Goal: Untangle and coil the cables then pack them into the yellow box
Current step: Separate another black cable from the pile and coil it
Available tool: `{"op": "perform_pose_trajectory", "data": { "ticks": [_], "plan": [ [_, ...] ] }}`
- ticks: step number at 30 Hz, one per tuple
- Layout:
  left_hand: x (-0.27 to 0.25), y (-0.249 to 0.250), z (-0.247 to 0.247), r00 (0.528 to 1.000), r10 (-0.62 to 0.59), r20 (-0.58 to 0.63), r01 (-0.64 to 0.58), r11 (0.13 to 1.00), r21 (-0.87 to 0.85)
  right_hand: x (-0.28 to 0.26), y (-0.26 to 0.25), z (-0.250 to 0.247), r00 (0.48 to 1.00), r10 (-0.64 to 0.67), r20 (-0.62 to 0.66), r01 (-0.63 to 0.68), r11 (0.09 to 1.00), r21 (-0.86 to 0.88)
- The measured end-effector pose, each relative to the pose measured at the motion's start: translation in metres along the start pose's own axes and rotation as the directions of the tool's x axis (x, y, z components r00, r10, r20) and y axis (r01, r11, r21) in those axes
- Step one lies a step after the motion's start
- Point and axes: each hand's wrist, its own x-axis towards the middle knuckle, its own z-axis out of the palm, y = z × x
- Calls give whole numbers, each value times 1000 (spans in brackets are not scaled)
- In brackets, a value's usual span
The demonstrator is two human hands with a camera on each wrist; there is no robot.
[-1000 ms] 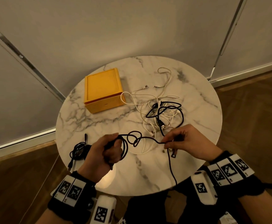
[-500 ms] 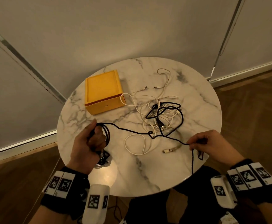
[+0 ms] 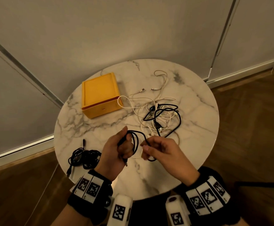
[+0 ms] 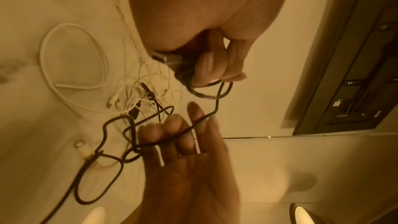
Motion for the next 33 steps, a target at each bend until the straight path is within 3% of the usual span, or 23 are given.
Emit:
{"op": "perform_pose_trajectory", "data": {
  "ticks": [2,4,8,12,16,20,27,33],
  "plan": [
    [-1,2,1,1000,9,9,-9,998,-55,1,2,3,999,9,-33,-5,993,117],
    [-4,3,3,1000,7,28,-4,994,-106,1,6,2,995,12,-99,-1,994,110],
    [-6,2,7,992,28,123,-1,975,-221,0,14,11,989,9,-148,-14,999,-31],
    [-3,-3,10,983,98,153,-60,971,-233,-7,18,26,994,-15,-107,-8,978,-210],
    [6,-4,9,959,248,135,-227,962,-153,-17,19,38,1000,-27,4,27,948,-318],
    [9,-15,6,924,356,139,-370,925,91,-19,13,39,998,-18,52,38,912,-408],
    [7,-24,12,826,543,154,-554,730,399,-19,4,40,997,72,-4,-71,963,-261],
    [7,-21,3,727,586,357,-640,392,661,-18,-1,27,997,75,-14,-75,949,-305]
  ]
}}
